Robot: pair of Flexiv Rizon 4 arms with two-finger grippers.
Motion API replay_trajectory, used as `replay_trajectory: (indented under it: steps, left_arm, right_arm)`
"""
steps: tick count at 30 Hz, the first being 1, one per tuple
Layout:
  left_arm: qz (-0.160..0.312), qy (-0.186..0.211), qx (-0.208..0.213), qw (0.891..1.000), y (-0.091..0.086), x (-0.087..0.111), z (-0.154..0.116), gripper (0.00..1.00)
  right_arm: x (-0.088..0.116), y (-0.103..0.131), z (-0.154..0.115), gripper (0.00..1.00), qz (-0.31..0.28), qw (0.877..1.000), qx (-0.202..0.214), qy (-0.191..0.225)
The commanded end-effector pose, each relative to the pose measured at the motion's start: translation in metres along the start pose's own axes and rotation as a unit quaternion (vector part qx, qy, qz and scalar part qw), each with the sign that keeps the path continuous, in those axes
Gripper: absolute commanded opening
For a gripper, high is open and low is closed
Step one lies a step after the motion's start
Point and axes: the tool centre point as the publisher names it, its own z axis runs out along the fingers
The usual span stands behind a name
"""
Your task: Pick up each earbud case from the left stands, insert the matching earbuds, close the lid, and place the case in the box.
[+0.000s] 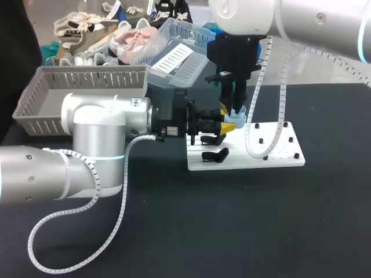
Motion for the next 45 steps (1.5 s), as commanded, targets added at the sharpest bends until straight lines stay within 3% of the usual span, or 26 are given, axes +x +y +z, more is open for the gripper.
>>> replay_trajectory:
  steps: [1,3,15,18,20,29,37,45]
  left_arm:
    - [0.000,-0.001,0.000,1.000,0.000,0.000,0.000,0.00]
    - [0.000,-0.001,0.000,1.000,0.000,0.000,0.000,0.00]
    - [0.000,-0.001,0.000,1.000,0.000,0.000,0.000,0.00]
    - [0.000,-0.001,0.000,1.000,0.000,0.000,0.000,0.00]
    - [0.000,-0.001,0.000,1.000,0.000,0.000,0.000,0.00]
    - [0.000,-0.001,0.000,1.000,0.000,0.000,0.000,0.00]
    - [0.000,-0.001,0.000,1.000,0.000,0.000,0.000,0.00]
    - [0.000,-0.001,0.000,1.000,0.000,0.000,0.000,0.00]
  right_arm:
    - [-0.002,0.000,0.001,0.21,0.002,1.000,0.004,0.002]
    - [-0.002,0.000,0.001,0.32,0.002,1.000,0.005,0.002]
    - [0.008,0.002,-0.013,0.45,0.000,1.000,0.003,-0.015]
    - [0.012,-0.001,-0.019,0.84,0.011,1.000,0.003,-0.026]
    - [0.013,-0.007,-0.021,1.00,0.034,0.999,0.003,-0.036]
    - [0.004,-0.042,-0.015,1.00,0.172,0.983,0.008,-0.068]
    - [-0.001,-0.060,-0.021,1.00,0.223,0.970,-0.012,-0.093]
    - [-0.010,-0.075,-0.009,1.00,0.252,0.964,-0.011,-0.087]
